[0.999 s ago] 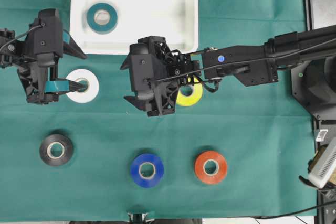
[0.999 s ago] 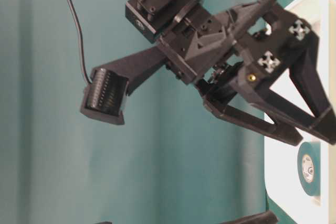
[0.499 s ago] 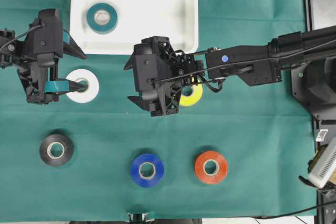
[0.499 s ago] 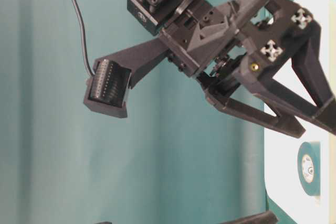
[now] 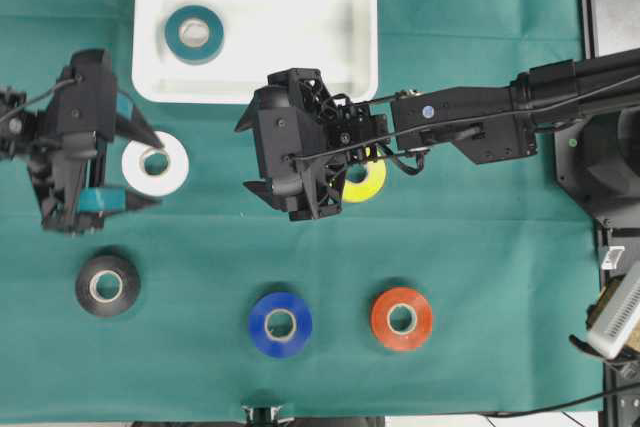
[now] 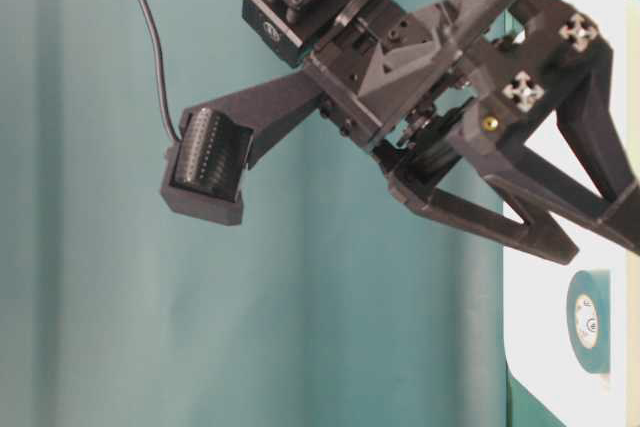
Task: Put the tape alternately from left to right into the white case.
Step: 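Move the left gripper down to the blue tape roll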
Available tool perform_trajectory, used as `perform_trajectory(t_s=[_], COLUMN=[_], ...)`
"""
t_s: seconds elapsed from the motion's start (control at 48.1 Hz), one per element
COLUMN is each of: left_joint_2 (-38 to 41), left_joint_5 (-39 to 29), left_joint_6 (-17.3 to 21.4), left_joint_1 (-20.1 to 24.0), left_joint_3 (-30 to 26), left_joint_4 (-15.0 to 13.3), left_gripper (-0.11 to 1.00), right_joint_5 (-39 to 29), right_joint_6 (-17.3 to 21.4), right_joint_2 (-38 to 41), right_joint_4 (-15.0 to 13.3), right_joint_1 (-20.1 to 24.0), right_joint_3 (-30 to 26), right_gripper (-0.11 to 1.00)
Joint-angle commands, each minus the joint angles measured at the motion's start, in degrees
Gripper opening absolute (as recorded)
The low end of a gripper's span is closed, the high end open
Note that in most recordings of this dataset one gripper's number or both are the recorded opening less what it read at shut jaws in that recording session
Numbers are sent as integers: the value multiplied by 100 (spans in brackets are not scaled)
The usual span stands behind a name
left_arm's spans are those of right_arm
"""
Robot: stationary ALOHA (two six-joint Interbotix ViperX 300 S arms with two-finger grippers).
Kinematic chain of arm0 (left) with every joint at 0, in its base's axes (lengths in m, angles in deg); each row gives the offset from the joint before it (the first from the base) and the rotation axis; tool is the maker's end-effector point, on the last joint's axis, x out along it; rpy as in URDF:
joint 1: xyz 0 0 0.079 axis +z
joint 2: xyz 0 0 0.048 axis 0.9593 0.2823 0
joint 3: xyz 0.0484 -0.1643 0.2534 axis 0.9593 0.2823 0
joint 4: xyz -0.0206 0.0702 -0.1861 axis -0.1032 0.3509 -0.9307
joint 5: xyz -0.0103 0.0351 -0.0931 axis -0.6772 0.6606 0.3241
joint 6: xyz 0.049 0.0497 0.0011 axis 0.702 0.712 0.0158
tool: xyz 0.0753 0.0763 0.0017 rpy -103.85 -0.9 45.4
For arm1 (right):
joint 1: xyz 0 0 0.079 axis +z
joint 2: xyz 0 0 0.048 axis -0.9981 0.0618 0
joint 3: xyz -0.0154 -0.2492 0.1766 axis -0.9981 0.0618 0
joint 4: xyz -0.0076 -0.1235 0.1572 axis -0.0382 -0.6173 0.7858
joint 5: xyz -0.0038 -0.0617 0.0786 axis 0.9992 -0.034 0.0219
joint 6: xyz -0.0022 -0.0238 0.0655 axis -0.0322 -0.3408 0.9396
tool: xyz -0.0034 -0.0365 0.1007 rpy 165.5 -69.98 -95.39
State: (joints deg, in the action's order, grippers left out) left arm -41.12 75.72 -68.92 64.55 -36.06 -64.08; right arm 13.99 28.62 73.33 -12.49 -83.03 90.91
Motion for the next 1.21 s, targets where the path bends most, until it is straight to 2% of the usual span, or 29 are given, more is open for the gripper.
perform_trajectory(t_s=[0.0, 0.27, 0.416, 0.853, 1.186], left_joint_2=[-35, 439, 633, 1134, 1749], left_joint_5=[132, 220, 229, 281, 290], left_joint_6=[-141, -132, -123, -237, -782], left_joint_1=[-246, -1116, -1354, -1459, -1441], left_joint_3=[-123, -167, -316, -914, -1670], left_joint_4=[0, 18, 18, 9, 9], left_gripper=[91, 89, 89, 89, 89], right_joint_5=[44, 44, 44, 132, 132], right_joint_6=[9, 9, 9, 35, 44], right_joint_2=[-193, -193, -193, -185, -193], right_joint_4=[-123, -149, -149, -149, -141], right_joint_1=[0, -9, -9, 0, 0], right_joint_3=[-62, -62, -62, -26, 18], right_gripper=[63, 63, 63, 63, 63])
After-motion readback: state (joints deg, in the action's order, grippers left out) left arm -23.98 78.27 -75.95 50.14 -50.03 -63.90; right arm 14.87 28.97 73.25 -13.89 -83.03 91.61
